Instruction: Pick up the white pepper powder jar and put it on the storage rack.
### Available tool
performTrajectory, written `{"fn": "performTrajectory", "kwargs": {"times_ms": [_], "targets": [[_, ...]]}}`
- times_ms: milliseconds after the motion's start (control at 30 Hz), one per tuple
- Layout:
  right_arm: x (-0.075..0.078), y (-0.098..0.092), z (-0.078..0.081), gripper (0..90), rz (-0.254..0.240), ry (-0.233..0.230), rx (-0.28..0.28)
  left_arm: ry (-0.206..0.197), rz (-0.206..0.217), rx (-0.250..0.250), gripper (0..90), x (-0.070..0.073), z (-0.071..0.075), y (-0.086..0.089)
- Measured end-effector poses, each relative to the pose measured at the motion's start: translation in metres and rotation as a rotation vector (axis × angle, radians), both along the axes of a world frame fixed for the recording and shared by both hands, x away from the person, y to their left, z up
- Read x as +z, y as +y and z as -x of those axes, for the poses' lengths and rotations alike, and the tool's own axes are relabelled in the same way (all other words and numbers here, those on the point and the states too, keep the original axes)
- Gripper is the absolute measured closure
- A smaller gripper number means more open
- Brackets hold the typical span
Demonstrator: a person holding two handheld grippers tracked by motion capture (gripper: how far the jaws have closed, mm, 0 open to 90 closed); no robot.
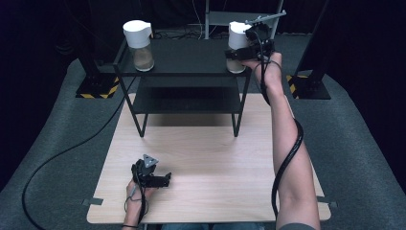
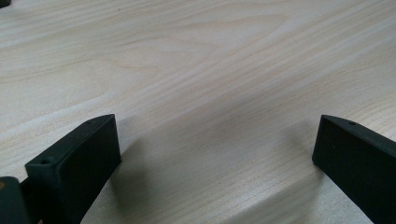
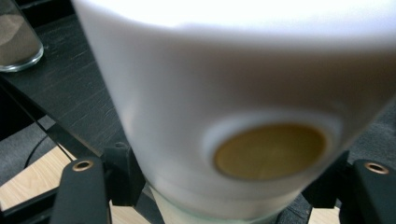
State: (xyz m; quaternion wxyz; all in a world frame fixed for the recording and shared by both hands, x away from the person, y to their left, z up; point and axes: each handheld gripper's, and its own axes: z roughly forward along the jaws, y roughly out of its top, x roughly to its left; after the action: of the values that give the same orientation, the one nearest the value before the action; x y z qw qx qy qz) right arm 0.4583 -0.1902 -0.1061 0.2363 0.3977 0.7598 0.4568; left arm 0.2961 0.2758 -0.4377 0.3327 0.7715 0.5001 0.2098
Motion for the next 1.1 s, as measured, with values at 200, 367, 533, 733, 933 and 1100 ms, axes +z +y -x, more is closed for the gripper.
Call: {"fn": "performTrajectory", "kwargs": {"times_ms": [200,367,533,733,933,1100], "targets": [[0.000,0.003,0.002,29.8,0.022,-0.010,0.003,0.000,-0.001,0.000,0.5,0.000,0.000,0.000],[-0.002,0.002,0.003,29.7,0.014,-0.016,0.003,0.000,-0.004,-0.002,0.6,0.000,0.000,0.000],[-0.003,0.002,0.004,29.7,0.012,-0.020,0.004,-0.001,-0.003,0.000,0.6,0.000,0.000,0.000],[0.001,0.003,0.002,20.8,0.021,-0.005,0.000,0.000,-0.005,-0.001,0.5,0.000,0.000,0.000],[0.009,-0.002,0.001,5.6,0.073,0.044,0.034,0.000,-0.005,-0.001,0.5,0.000,0.000,0.000],[0.011,-0.009,0.024,3.0,0.140,0.032,0.049,-0.002,-0.002,0.001,0.5,0.000,0.000,0.000]]}}
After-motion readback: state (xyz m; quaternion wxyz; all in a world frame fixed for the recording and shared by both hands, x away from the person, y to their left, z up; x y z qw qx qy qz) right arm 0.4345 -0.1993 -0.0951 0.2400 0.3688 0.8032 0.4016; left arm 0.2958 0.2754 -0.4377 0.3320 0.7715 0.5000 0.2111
